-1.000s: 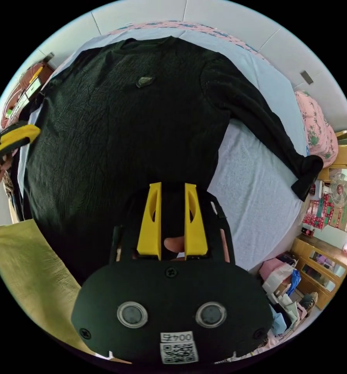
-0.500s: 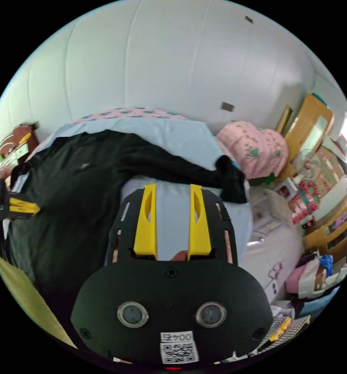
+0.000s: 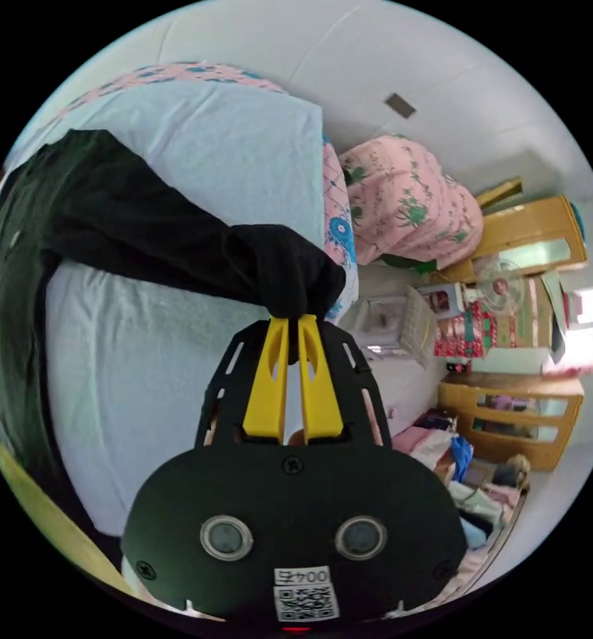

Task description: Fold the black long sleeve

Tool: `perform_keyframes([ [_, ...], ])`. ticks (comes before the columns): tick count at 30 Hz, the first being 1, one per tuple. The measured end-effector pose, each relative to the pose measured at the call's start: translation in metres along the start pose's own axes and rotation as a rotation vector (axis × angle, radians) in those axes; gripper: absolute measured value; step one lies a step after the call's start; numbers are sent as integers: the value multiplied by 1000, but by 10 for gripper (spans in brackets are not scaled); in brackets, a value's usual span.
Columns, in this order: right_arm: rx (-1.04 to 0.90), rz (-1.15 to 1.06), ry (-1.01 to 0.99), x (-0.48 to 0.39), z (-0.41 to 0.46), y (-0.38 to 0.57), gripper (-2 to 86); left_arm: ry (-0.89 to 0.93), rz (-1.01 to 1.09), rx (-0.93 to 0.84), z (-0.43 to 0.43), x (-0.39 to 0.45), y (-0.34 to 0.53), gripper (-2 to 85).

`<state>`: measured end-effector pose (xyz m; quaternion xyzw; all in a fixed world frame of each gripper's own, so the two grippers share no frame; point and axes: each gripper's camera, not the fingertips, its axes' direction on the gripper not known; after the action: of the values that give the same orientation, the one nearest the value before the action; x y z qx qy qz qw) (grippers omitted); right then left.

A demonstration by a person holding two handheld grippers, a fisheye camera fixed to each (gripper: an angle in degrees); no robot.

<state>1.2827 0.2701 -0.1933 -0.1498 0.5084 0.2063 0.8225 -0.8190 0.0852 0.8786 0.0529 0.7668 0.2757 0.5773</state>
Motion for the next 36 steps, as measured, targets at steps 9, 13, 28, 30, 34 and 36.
perform_keyframes([
  [9,-6,-235,-763,198,-170,-33,20,182,210,222,-84,32,-93,143],
  [13,94,-220,-1205,267,-216,-43,27,188,332,312,-121,61,-140,148],
  [28,164,-216,-1380,194,-292,-75,29,187,326,739,-273,84,-230,152],
  [30,161,-229,-1383,177,-298,-78,32,111,293,766,-278,75,-229,87],
  [34,216,-227,-1362,142,-313,-77,59,65,203,743,-290,20,-228,38],
  [36,271,-237,-1364,132,-321,-70,90,132,147,713,-300,-21,-226,35],
])
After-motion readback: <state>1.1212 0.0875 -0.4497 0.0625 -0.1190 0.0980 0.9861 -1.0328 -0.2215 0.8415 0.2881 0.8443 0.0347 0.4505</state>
